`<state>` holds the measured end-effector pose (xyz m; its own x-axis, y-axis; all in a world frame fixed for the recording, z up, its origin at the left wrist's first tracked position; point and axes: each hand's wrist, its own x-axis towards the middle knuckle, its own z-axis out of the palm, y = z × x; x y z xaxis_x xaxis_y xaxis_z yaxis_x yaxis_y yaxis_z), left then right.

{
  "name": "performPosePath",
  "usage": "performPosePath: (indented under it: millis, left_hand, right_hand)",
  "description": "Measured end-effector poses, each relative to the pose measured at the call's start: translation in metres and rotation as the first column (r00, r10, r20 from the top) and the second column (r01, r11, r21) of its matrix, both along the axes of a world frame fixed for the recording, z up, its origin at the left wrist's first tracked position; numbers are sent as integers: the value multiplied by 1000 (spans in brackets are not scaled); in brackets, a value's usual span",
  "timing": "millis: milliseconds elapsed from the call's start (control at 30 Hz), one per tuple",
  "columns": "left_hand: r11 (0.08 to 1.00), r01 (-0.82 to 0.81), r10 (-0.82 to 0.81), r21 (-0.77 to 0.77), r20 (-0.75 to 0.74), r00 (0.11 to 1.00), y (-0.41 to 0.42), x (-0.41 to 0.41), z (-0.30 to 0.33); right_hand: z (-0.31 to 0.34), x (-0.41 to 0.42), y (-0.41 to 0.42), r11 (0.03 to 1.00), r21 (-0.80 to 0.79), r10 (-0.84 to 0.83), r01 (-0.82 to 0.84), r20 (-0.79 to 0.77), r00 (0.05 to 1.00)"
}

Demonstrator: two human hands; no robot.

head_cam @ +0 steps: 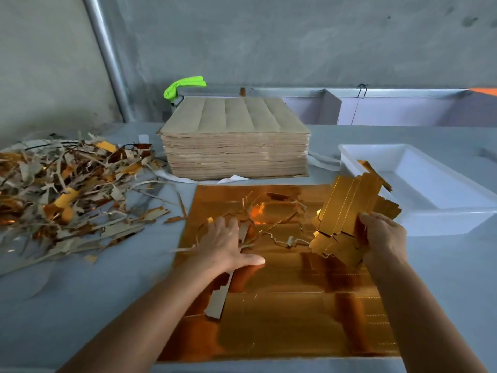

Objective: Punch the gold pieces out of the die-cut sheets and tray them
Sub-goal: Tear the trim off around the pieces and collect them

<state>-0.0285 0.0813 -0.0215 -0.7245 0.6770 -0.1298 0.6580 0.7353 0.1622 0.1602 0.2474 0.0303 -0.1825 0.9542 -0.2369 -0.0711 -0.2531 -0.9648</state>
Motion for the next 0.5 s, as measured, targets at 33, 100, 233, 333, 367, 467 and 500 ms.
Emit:
performPosePath:
  millis: [33, 100, 233, 333, 367, 467, 500]
  left_hand:
    - [998, -45, 45, 40, 0, 999, 3, 2, -2]
    - [983, -116, 108, 145, 58, 992, 5, -4, 2]
    - [977, -144, 101, 160, 249, 963, -3, -27, 17]
    - [890, -285, 129, 355, 403, 906, -15, -50, 24]
    - [821, -346, 140, 454, 427, 893, -18, -60, 28]
    - [582, -438, 201, 685, 401, 894, -28, -100, 45]
    - [509, -451, 239, 734, 382, 893, -32, -115, 51]
  right_hand:
    - [-1, -2, -1, 1000, -3, 12, -12, 7, 1000]
    - [-2, -6, -3, 1000, 10, 27, -27, 23, 999]
    - [-3, -10, -9, 998, 27, 57, -59, 45, 997]
    - [-5, -14, -13, 994, 33, 105, -106, 27, 994]
    - [-6, -16, -15, 991, 40, 130, -130, 21, 991]
    - [-10, -24, -22, 974, 79, 210, -212, 31, 977]
    - [-11, -28, -24, 967, 90, 235, -238, 40, 971]
